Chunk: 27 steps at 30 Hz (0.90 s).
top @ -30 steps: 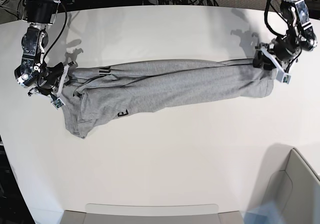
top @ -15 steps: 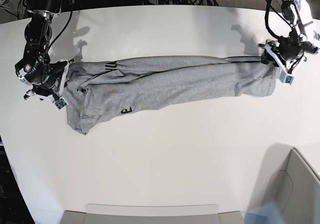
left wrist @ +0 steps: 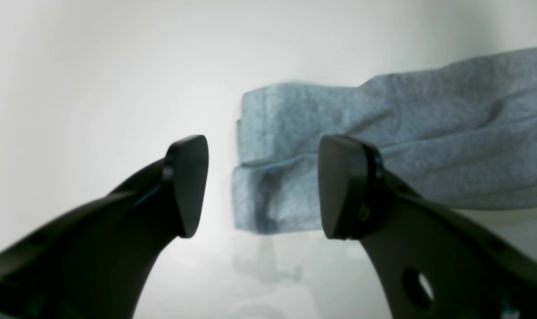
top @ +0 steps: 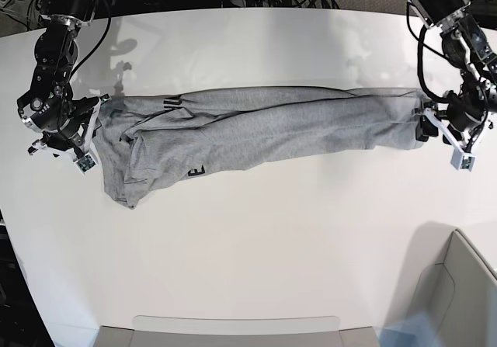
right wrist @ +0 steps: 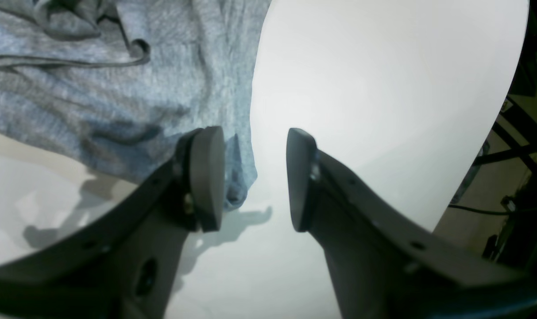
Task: Fold the T-shirt properly
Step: 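Release the strip end with the left gripper and pull the right gripper outward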
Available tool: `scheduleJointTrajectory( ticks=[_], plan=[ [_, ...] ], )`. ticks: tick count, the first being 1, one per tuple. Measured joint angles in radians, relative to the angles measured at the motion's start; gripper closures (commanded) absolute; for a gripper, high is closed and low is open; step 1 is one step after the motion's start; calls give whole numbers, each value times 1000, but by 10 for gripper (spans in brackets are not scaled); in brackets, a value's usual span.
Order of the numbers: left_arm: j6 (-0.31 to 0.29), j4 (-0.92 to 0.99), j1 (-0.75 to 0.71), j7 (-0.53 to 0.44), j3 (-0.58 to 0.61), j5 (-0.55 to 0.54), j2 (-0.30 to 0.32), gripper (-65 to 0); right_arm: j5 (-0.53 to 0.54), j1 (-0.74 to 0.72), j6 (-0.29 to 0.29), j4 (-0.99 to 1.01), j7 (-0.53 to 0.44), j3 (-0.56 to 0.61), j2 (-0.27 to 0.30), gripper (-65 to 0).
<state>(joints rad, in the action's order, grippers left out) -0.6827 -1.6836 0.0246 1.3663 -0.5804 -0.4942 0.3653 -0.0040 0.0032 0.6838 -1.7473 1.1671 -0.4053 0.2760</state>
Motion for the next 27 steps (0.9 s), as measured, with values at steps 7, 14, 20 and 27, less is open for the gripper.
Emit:
scheduleJointTrajectory(
  ticks=[7,14,20,27],
  plan=[
    [-14,290,114,-5,-57,14,1,-394,0,2,0,51,-1,1,4,-231],
    [-14,392,109,-5,-95,23,9,-394,0,2,0,75,-3,1,4,-231],
    [-20,492,114,-85,-94,-11,13,-394,0,0,0,75,-3,1,6,-231],
    [-18,520,122,-109,-9,-15,22,-383,-1,-3,0,75,-3,1,6,-231]
  ],
)
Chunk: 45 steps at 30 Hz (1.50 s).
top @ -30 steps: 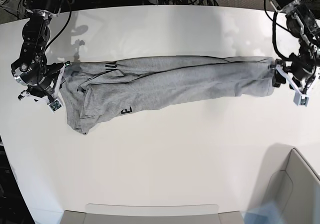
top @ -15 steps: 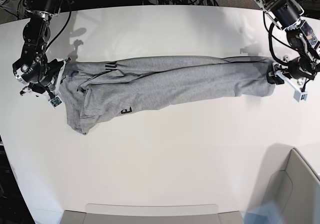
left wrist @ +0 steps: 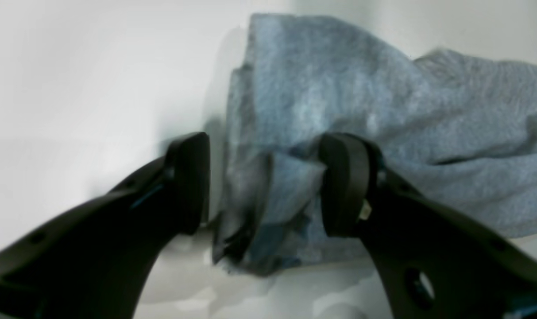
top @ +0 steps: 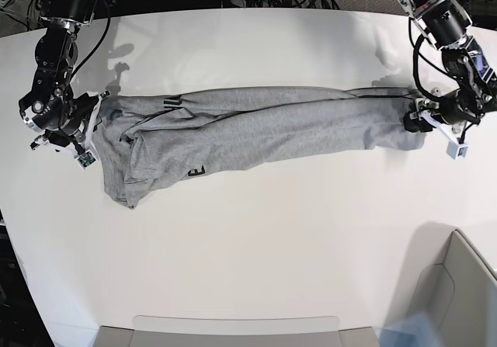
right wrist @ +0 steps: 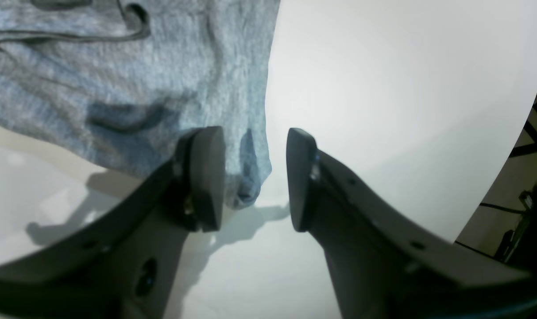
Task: Fold the T-shirt properly
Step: 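Release the strip end with the left gripper and pull the right gripper outward, then grasp the strip end with the left gripper and fold it toward the right gripper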
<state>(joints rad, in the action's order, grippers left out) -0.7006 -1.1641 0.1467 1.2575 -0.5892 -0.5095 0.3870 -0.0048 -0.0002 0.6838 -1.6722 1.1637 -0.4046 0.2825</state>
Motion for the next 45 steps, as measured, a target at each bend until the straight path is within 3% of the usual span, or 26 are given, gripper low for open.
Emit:
scheduleJointTrajectory(
  ticks=[3,8,16,28,34,36,42,43,45],
  plan=[
    [-1,-1,0,-2,5,-3,-5,-292,0,0,0,0,0,0,0,-231],
    [-2,3,0,24,5,-16,-5,0,0,0,0,0,0,0,0,-231],
    [-3,7,-2,48,7,-14,42,0,5,-34,0,-3,-2,-2,-8,-231],
    [3,4,48,72,6,23,131,0,2,-45,0,-67,0,-7,-67,-231],
    [4,-230,54,143,5,31,142,0,3,-47,0,-76,0,-7,-73,-231],
    [3,-306,53,141,4,31,123,0,0,-47,0,-74,0,-7,-72,-231],
    [9,-457,-1,153,19,32,-32,0,0,-47,0,-73,0,-7,-73,-231],
    [72,-484,-11,154,31,27,-54,0,0,-50,0,-71,0,-7,-74,-231],
    [121,-559,-29,162,89,38,-83,0,0,-55,0,-70,0,-7,-73,-231]
  ],
)
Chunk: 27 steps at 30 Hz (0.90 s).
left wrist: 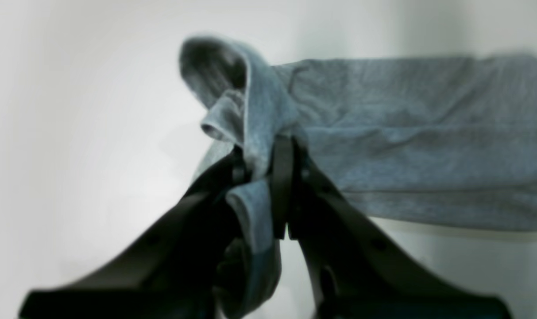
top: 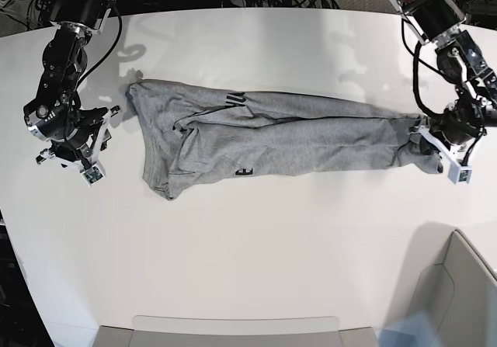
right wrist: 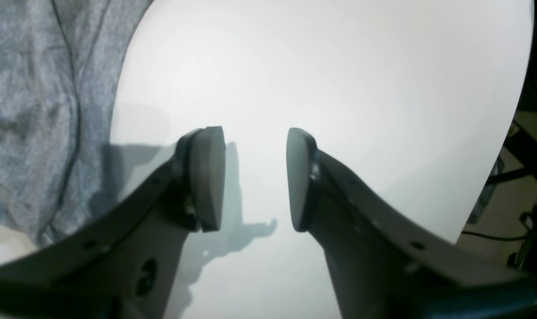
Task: Fold the T-shirt properly
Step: 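Grasp the strip end with the left gripper and fold it toward the right gripper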
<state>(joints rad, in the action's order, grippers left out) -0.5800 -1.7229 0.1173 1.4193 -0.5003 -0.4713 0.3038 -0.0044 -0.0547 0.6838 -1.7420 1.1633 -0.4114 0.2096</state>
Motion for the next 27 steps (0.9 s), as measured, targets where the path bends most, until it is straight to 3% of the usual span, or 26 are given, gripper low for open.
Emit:
scheduleJointTrajectory(
  ticks=[2,5,12,16,19,27],
  plan=[
    [40,-93,-1,0,51,-2,-28,0,-3,0,0,0,0,0,0,-231],
    [148,-189,-2,-19,126,-13,-87,0,-3,1,0,0,0,0,0,-231],
    [381,-187,-12,-7,368,-1,-175,0,-1,0,0,1,0,0,0,-231],
    [486,-147,-11,-10,429,-23,-203,0,-2,0,0,1,0,0,1,-231],
    [542,-43,-10,-66,460,-3,-196,0,-3,6,0,1,0,0,0,-231],
    [584,72,-14,-218,508,-15,-200,0,-1,8,0,1,0,0,0,-231]
  ],
)
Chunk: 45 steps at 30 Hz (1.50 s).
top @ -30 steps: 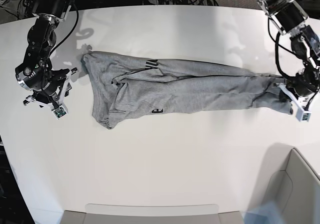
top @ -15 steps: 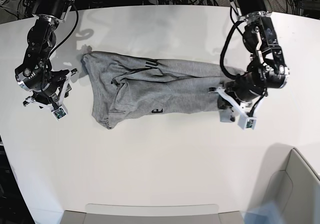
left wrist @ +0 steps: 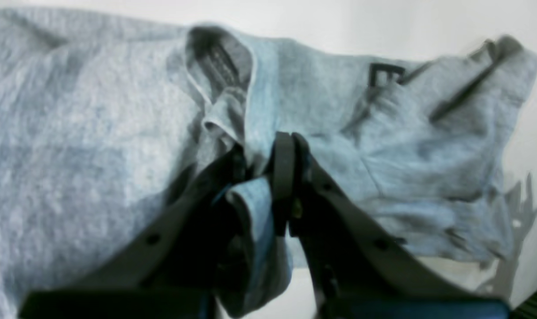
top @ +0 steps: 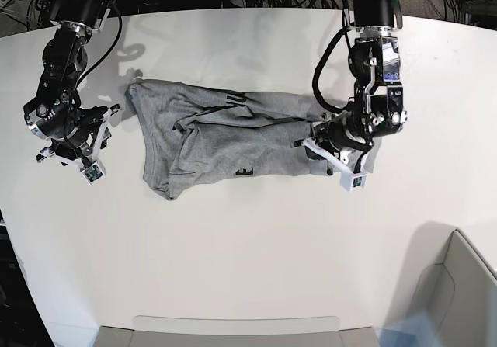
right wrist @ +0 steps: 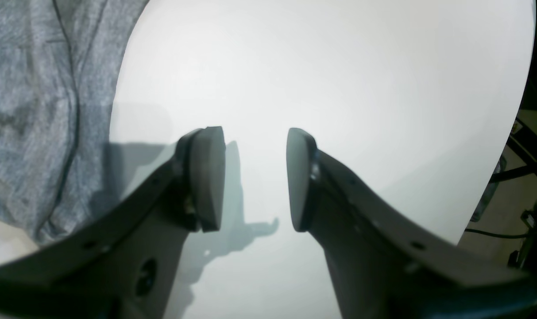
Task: Fold the T-shirt properly
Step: 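Grasp the strip end with the left gripper and fold it toward the right gripper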
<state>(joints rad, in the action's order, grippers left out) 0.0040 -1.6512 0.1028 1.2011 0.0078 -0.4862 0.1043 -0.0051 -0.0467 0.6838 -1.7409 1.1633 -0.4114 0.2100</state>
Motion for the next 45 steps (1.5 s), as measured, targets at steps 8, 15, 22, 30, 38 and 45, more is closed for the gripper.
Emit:
scheduleJointTrajectory(
  ticks=[8,15,22,30,38,45],
  plan=[
    [0,47,9,-9,4,10,-22,-7,0,0,0,0,0,0,0,-231],
    [-1,56,43,55,5,3,-19,-367,1,0,0,0,0,0,0,-231],
    [-4,56,39,58,5,0,-19,-369,0,0,0,0,0,0,0,-231],
    [-7,-202,34,77,3,-36,-21,-369,-3,-5,0,31,2,1,0,-231],
    [-3,-273,34,76,-40,-138,-14,-339,-2,-6,0,46,0,1,0,-231],
    [3,-94,-6,13,-159,69,12,-306,1,-6,0,45,0,1,2,-231]
  ],
)
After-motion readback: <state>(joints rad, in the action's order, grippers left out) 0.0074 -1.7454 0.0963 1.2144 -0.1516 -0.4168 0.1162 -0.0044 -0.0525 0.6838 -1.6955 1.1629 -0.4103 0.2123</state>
